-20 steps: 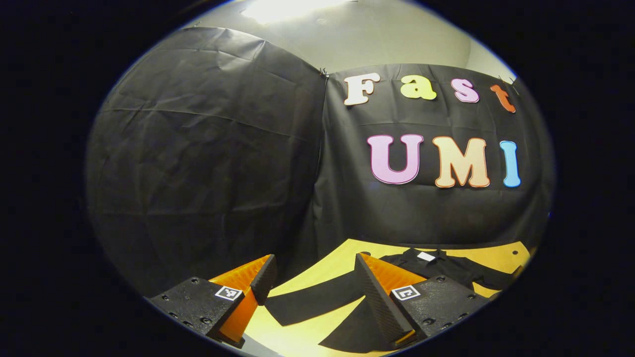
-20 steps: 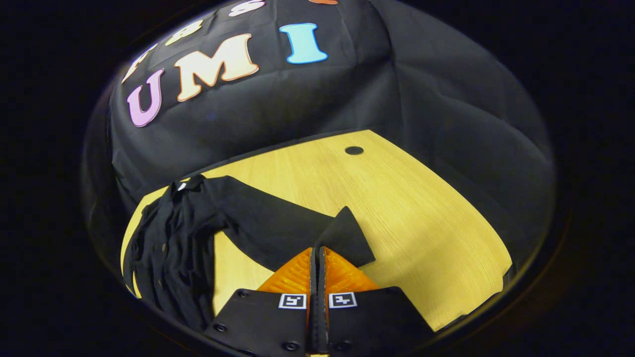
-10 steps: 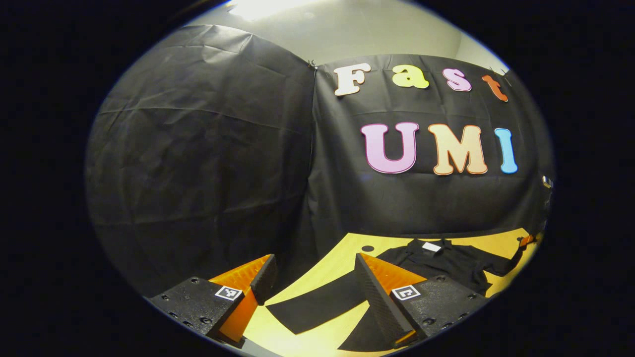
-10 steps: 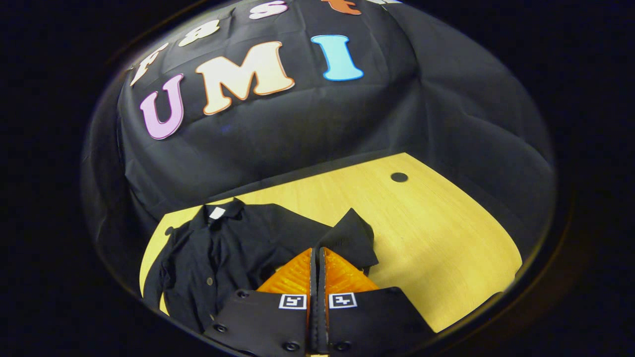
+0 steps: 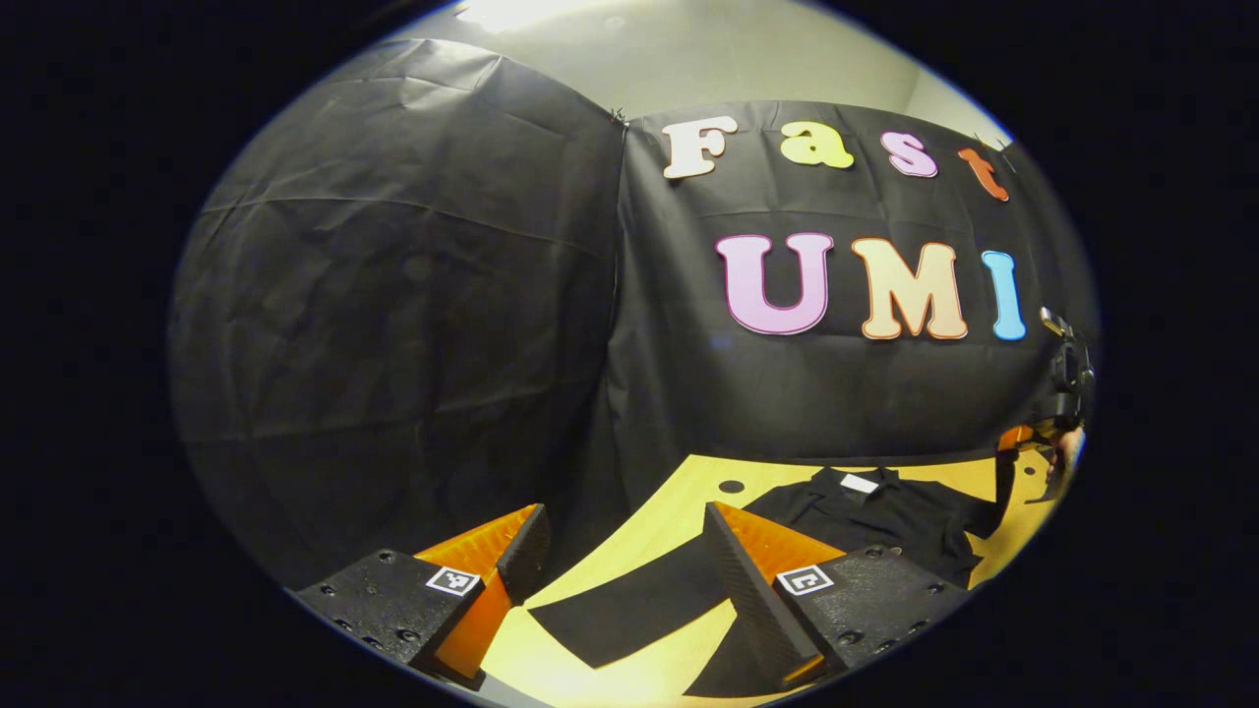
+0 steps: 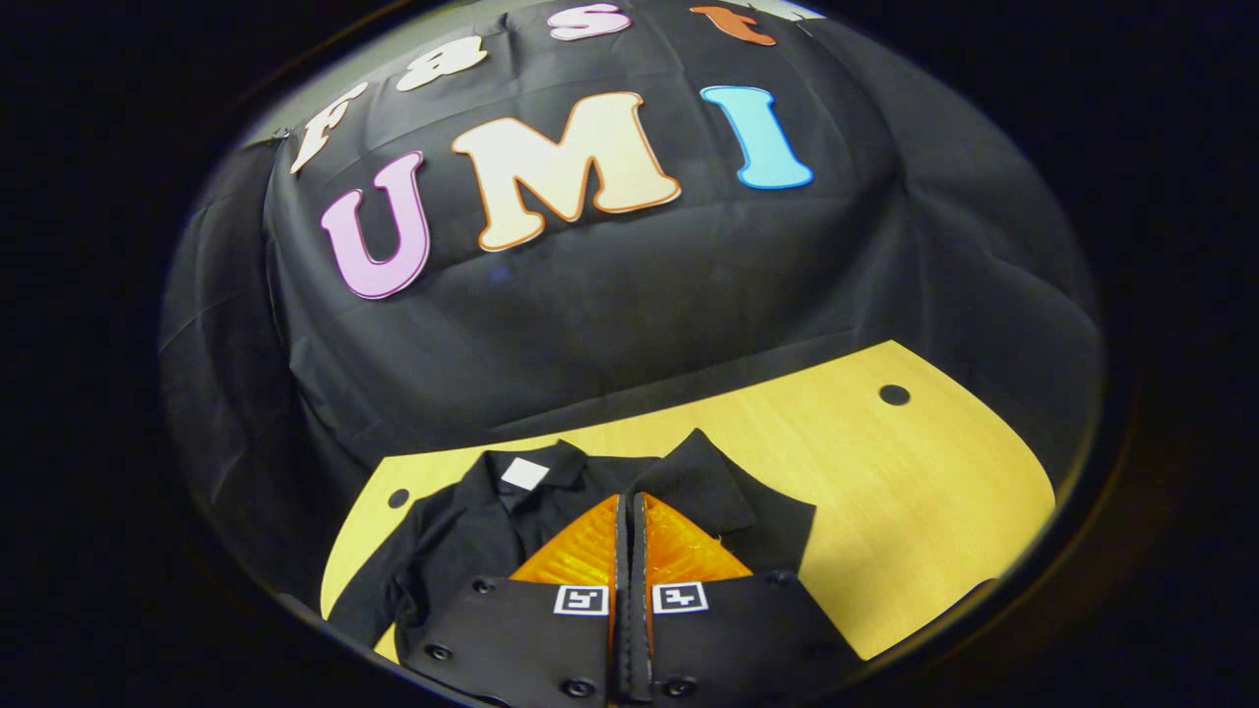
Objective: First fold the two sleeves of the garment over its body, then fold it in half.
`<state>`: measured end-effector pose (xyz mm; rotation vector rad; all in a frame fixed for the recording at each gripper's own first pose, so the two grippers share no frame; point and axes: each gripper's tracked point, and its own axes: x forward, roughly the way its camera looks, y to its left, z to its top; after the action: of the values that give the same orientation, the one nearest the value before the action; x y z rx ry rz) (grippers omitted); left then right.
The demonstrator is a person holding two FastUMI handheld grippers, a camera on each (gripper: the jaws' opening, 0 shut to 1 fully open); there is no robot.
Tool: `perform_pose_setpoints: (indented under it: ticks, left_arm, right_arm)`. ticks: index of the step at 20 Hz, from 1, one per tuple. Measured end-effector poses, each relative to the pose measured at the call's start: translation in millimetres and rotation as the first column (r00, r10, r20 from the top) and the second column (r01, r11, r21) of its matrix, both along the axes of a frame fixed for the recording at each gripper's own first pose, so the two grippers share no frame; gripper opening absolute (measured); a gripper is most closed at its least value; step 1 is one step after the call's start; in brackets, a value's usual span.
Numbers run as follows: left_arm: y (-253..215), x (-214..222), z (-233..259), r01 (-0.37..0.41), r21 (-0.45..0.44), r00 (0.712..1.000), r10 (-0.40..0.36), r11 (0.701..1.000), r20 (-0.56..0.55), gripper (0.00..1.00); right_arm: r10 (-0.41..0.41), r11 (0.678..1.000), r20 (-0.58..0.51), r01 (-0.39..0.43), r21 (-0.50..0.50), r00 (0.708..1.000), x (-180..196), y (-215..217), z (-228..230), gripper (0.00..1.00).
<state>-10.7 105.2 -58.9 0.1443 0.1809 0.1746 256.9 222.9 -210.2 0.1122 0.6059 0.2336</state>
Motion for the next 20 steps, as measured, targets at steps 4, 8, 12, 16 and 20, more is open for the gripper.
perform_pose_setpoints:
  ticks: [4,8,12,16,20]
  left_arm:
    - [6.2,2.6,-3.1,-0.005,-0.001,1.000,0.005,1.000,-0.009,0.92]
    - [15.7,3.2,-6.8,-0.014,-0.002,1.000,0.014,1.000,-0.021,0.92]
    - [20.9,4.7,-15.1,-0.018,-0.006,0.999,0.018,1.000,-0.037,0.92]
    - [24.4,6.5,-23.0,-0.022,-0.027,0.998,0.020,0.999,-0.052,0.92]
    - [27.6,6.2,-28.9,-0.029,-0.037,0.998,0.027,0.999,-0.063,0.92]
  right_arm:
    - [0.062,0.998,0.009,-0.062,0.018,0.998,9.0,58.6,5.0,0.03]
    - [0.118,0.993,0.012,-0.118,0.022,0.993,18.7,114.0,6.4,0.02]
    - [0.177,0.984,0.004,-0.177,0.029,0.984,23.3,172.2,5.4,0.02]
    - [0.245,0.969,-0.005,-0.245,0.034,0.969,18.4,229.0,-6.4,0.02]
    - [0.313,0.950,-0.039,-0.311,0.032,0.949,2.9,286.7,-33.6,0.02]
